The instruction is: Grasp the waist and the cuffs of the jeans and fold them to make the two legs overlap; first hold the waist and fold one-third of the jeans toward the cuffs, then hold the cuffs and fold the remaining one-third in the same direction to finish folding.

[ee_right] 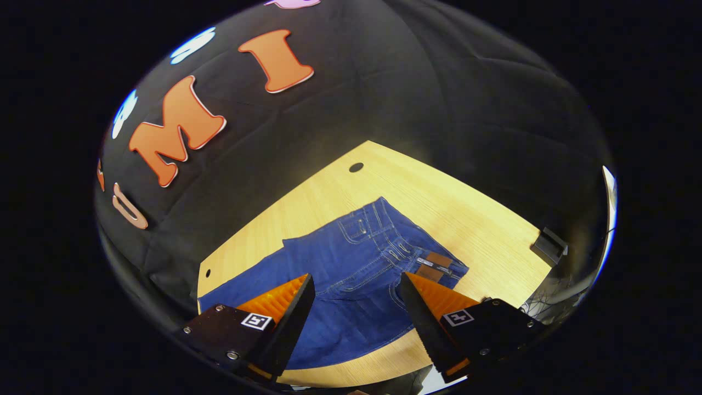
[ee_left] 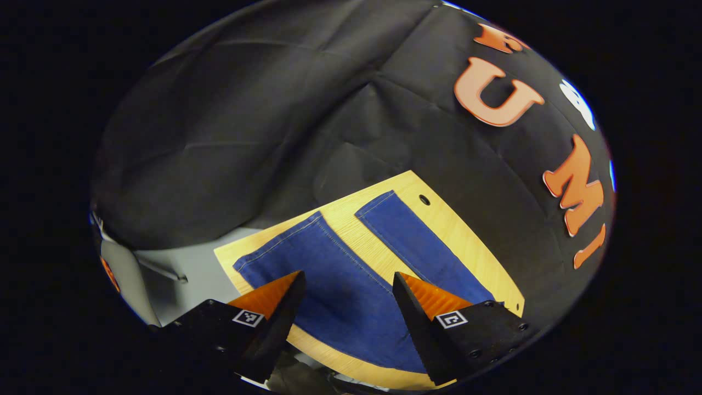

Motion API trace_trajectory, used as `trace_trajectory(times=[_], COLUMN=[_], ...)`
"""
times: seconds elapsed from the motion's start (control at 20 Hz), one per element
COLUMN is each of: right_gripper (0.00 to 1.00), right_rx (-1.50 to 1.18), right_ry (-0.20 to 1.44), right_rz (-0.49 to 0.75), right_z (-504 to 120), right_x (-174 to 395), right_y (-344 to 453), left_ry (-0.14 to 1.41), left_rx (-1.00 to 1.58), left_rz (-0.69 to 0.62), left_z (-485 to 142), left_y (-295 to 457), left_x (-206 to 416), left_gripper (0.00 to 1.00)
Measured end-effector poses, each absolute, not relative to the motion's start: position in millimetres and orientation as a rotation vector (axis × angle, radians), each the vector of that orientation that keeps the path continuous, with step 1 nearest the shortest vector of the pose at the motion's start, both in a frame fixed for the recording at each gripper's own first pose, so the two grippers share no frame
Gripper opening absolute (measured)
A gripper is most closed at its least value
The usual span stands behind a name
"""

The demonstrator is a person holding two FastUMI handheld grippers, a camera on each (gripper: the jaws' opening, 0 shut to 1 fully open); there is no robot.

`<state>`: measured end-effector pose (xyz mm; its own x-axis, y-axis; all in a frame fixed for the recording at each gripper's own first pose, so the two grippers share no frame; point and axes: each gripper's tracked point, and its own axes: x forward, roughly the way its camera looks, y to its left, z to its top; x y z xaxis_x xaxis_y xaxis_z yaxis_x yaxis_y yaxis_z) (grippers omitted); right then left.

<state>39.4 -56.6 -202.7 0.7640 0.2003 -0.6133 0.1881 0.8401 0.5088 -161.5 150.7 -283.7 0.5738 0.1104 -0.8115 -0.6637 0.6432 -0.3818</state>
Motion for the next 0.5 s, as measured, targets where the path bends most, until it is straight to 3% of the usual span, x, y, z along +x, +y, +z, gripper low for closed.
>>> trace_trajectory(times=[0.25, 0.5], right_gripper=[0.97, 0.98], right_rx=[0.635, 0.704], right_ry=[0.800, 0.857], right_rz=[0.008, 0.006], right_z=[-226, -242], right_x=[37, 33], right_y=[-53, -48], left_ry=[0.949, 0.928], left_rx=[-0.982, -1.148], left_rz=[0.633, 0.691], left_z=[-323, -354], left_y=[168, 186], left_x=[-212, -221], left_gripper=[0.98, 0.98])
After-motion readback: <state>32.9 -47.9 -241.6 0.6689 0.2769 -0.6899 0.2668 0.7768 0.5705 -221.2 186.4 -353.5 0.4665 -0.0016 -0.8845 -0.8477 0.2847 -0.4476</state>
